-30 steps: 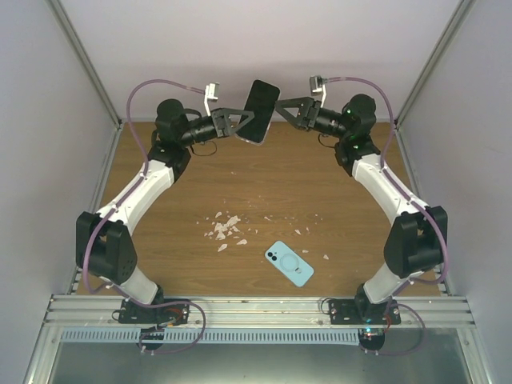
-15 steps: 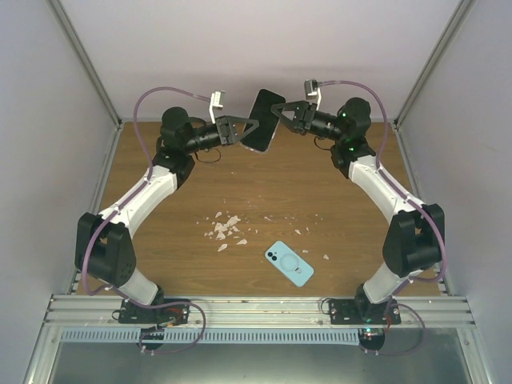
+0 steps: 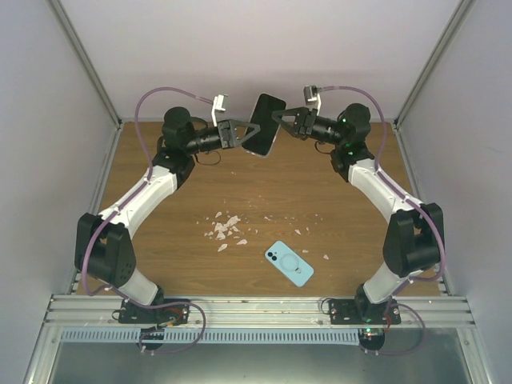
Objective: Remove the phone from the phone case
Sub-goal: Pick up the phone at the center of the board.
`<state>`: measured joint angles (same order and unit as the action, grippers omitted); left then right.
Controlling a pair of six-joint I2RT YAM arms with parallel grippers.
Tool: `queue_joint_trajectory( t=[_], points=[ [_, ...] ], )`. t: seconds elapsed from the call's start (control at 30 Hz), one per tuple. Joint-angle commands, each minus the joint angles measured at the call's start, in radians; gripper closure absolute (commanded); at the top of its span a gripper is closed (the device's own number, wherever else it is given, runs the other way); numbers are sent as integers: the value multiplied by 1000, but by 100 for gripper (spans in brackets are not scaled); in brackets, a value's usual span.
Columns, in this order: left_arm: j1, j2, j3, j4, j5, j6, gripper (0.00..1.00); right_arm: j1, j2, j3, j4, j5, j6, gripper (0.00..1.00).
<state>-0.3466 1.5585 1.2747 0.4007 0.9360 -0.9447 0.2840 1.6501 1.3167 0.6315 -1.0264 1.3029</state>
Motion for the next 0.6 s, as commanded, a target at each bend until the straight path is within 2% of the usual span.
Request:
queue_joint_trajectory(
  t=[0.0, 0.23, 0.4, 0.57],
  points=[
    [2, -44, 40, -64, 47, 161, 72, -45, -33, -41, 96, -12, 36, 100],
    [16, -48, 102, -204, 133, 339, 54, -126, -54, -110, 271, -51, 98, 100],
    [16, -43, 146, -368, 167, 483, 52, -170, -77, -151, 293, -105, 90, 100],
    [6, -34, 142, -455, 188, 545, 52, -193, -98, -194, 342, -152, 91, 100]
  ],
)
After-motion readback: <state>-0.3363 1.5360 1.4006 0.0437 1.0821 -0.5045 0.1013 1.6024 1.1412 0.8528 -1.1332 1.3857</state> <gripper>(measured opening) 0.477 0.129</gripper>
